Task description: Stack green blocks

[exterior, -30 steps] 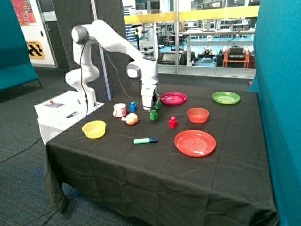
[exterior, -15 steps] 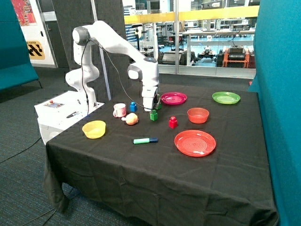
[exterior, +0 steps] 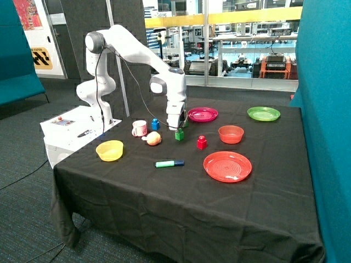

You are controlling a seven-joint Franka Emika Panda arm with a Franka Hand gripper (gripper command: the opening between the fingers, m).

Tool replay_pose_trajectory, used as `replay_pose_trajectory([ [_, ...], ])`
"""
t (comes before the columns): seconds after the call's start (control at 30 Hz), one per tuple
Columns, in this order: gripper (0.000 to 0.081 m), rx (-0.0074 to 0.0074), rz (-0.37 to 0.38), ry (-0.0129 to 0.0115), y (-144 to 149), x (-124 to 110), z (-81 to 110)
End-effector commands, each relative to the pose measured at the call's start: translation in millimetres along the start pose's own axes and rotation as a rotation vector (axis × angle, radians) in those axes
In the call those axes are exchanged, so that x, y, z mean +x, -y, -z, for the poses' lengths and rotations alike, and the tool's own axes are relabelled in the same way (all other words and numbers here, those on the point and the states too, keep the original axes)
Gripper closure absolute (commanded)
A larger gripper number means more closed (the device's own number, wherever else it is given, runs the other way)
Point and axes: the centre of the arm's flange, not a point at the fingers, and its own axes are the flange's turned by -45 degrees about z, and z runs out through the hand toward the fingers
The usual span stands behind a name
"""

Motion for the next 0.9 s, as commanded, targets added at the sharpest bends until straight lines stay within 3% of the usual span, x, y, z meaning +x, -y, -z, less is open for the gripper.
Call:
replay_pose_trajectory([
  [0.0,0.0807,-0.0021,-0.001,0.0005,0.6,-0.6,-1.2],
  [0.7,0.0808,-0.0021,0.005,0.0005,0.6,-3.0,-0.9],
  [0.87,0.0808,-0.0021,0.009,0.0005,1.4,-4.2,7.0],
])
